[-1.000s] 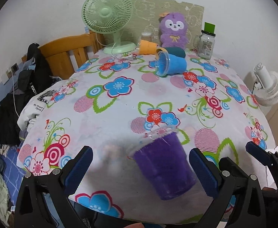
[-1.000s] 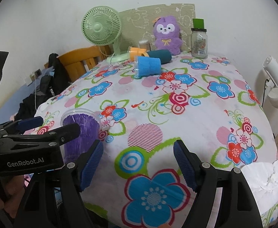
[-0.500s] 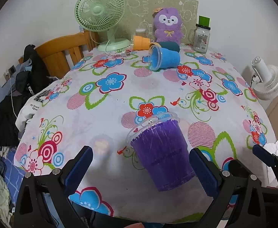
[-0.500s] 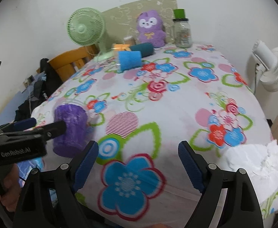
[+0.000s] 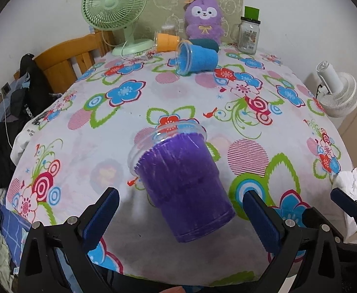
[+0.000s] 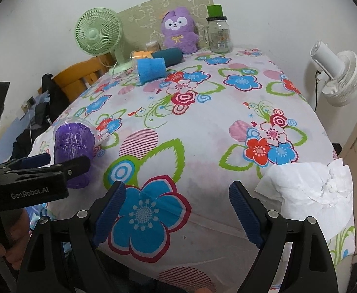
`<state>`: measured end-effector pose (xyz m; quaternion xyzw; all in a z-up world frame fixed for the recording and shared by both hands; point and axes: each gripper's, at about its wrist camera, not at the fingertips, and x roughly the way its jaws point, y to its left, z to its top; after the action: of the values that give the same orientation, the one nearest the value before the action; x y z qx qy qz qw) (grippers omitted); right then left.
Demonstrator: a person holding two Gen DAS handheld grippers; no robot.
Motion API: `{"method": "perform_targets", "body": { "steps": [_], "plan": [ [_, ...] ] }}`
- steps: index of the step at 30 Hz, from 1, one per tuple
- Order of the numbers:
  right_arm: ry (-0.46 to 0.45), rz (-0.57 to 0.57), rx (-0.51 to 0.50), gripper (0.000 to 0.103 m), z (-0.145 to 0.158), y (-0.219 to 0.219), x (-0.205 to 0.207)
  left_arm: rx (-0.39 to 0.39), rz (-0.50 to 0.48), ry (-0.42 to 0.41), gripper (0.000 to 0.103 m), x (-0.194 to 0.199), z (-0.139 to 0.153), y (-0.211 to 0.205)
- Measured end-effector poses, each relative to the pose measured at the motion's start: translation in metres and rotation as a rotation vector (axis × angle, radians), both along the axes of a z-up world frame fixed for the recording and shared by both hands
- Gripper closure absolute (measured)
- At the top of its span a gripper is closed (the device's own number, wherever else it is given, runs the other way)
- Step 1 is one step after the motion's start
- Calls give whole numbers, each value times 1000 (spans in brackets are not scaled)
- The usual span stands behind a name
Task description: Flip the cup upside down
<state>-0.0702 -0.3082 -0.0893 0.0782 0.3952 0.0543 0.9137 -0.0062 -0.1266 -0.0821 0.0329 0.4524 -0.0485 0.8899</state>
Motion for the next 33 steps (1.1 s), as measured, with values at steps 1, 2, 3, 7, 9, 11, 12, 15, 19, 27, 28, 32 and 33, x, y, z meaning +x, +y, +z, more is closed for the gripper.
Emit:
{"method": "perform_targets", "body": {
  "steps": [1, 2, 3, 7, 9, 11, 12, 15, 19, 27, 28, 32, 33],
  "plan": [
    [0, -1, -3, 15, 0, 0, 0, -5, 0, 3, 1, 0, -1, 0],
    [2, -3, -5, 15, 0, -1, 0, -12, -4, 5, 1, 0, -2, 0],
    [5, -5, -6, 15, 0, -2, 0, -14, -6, 6, 1, 0, -2, 1],
    [9, -6, 0, 14, -1, -1, 2, -15, -7, 6, 2, 0, -3, 1],
    [9, -2, -1, 14, -1, 1, 3, -15, -1, 6, 4, 0, -4, 1],
    [11, 8, -6, 14, -1, 4, 4, -16, -5, 14, 8, 1, -5, 1],
    [11, 13, -9, 14, -1, 6, 5, -18, -8, 16, 9, 1, -6, 1],
    [13, 19, -13, 14, -1, 8, 6, -20, -10, 16, 18, 1, -7, 1],
    [17, 19, -13, 14, -1, 10, 8, -36, -12, 21, 37, 2, -7, 6],
    [21, 36, -8, 14, -2, 17, 14, -34, -6, -12, 46, 4, 1, 15],
    [21, 39, -8, 14, -3, 17, 15, -36, -4, -9, 46, 5, 0, 16],
    [24, 39, -7, 14, -4, 16, 15, -39, -2, 0, 47, 7, -3, 18],
    [25, 37, -6, 14, -4, 16, 15, -37, -3, -5, 47, 7, -3, 18]
  ]
}}
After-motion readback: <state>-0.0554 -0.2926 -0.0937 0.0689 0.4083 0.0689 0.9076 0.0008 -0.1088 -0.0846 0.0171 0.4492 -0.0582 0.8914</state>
